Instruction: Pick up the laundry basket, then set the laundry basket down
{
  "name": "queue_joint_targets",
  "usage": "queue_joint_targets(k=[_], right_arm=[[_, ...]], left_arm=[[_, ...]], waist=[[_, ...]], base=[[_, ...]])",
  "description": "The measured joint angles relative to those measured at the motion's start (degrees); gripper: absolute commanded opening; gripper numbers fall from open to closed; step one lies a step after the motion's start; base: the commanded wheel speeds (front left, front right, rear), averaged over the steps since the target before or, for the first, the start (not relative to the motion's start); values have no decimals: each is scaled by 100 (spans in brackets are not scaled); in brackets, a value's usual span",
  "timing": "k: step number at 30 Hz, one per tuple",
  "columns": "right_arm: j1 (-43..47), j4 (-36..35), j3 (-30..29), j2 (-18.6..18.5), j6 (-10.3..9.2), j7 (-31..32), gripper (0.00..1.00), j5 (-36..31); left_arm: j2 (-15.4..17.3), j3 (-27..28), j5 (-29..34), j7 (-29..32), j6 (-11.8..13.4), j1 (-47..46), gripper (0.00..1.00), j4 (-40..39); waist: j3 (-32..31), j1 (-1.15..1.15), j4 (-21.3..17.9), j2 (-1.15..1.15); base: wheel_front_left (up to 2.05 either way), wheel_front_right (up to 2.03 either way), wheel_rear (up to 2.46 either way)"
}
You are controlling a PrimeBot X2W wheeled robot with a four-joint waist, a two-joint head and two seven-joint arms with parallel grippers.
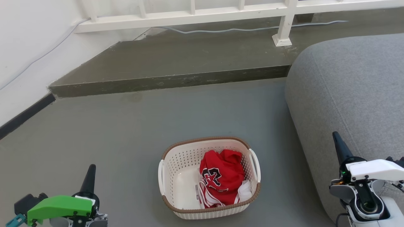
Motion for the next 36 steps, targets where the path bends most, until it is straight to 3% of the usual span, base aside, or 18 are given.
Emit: queue_joint_targets(k=[24,36], right_arm=[[-9,-32,-614,174,252,383,0,1539],[-12,-33,-630,180,252,383,0,1599]], left_arm=[[7,343,-1573,354,-296,-214,0,122],[9,364,-1623,359,-301,-267,0,151]], waist=[[3,0,116,0],[2,0,116,0]], base=[[0,0,0],[0,0,0]])
